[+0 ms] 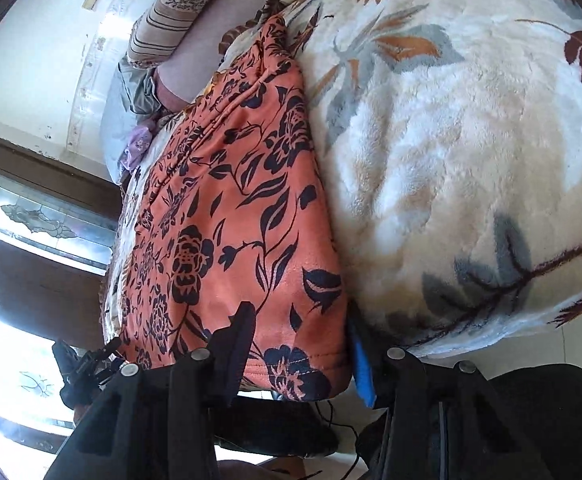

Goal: Fold small clothes

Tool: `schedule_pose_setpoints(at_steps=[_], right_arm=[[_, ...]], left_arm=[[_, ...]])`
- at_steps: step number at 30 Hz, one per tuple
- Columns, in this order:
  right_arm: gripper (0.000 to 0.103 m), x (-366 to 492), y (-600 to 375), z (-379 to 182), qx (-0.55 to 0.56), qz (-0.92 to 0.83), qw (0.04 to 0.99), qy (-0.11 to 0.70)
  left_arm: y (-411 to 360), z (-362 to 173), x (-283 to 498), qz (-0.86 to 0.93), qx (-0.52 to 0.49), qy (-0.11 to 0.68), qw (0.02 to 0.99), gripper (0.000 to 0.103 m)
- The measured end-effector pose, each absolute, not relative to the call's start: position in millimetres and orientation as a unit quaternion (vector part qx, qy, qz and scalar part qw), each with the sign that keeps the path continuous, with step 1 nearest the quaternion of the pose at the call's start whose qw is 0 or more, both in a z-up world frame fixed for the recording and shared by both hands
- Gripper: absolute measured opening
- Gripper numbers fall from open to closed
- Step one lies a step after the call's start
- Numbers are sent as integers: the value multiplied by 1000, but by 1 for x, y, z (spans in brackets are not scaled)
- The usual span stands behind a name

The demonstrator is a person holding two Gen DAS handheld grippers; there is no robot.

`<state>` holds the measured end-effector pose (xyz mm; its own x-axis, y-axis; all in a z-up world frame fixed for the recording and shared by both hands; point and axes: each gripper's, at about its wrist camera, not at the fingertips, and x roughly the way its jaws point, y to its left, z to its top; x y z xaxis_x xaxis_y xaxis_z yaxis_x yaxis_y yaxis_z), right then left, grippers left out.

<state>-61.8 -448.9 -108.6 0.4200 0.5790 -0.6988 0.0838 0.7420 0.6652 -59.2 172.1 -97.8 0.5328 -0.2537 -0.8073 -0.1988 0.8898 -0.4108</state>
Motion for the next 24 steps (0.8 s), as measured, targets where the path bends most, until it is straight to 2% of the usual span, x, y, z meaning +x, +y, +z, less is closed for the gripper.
schedule_pose_setpoints(at_steps=[1, 2, 3, 4, 6, 9, 11, 12, 13, 14, 15, 16, 17, 18, 19, 20, 24], right_arm=[[47, -62, -448, -109, 320, 160, 778, 516], [45, -62, -449, -108, 322, 161, 776, 519], [39, -62, -449, -109, 321, 162, 773, 522], [31, -61, -447, -108, 317, 161, 771, 528], [25, -63, -449, -106, 319, 163, 767, 533], [24, -66, -452, -100, 313, 158, 770, 533], [28, -65, -453, -97, 312, 150, 772, 532], [28, -64, -453, -99, 316, 160, 765, 537], [33, -62, -451, -101, 315, 163, 761, 543], [41, -62, -450, -102, 313, 159, 760, 547], [71, -61, -449, -105, 315, 157, 758, 550], [75, -60, -447, -106, 320, 161, 757, 547], [73, -60, -446, -105, 318, 162, 760, 543], [53, -61, -445, -103, 320, 165, 762, 539], [14, -61, -445, -101, 324, 170, 761, 536], [9, -62, -446, -98, 322, 165, 763, 536], [9, -68, -453, -76, 336, 170, 775, 508]], left_arm=[[172, -100, -56, -15, -233, 490, 840, 55], [170, -101, -52, -17, -229, 500, 835, 24], [168, -102, -51, -12, -220, 508, 833, 16], [166, -99, -52, -11, -217, 503, 837, 16], [160, -92, -55, -17, -208, 493, 845, 12], [157, -86, -55, -18, -192, 485, 853, 12], [158, -88, -51, -14, -195, 485, 852, 13], [158, -89, -48, -13, -198, 486, 851, 21], [158, -91, -46, -11, -201, 491, 848, 29], [157, -93, -43, -10, -203, 497, 843, 52], [156, -95, -41, -8, -204, 499, 842, 62], [155, -94, -42, -5, -201, 495, 845, 61], [153, -93, -43, -8, -193, 493, 849, 52], [151, -90, -43, -12, -180, 492, 852, 18], [150, -88, -43, -5, -164, 495, 853, 10], [151, -84, -44, -11, -170, 491, 854, 10], [161, -52, -53, -31, -196, 445, 873, 10]])
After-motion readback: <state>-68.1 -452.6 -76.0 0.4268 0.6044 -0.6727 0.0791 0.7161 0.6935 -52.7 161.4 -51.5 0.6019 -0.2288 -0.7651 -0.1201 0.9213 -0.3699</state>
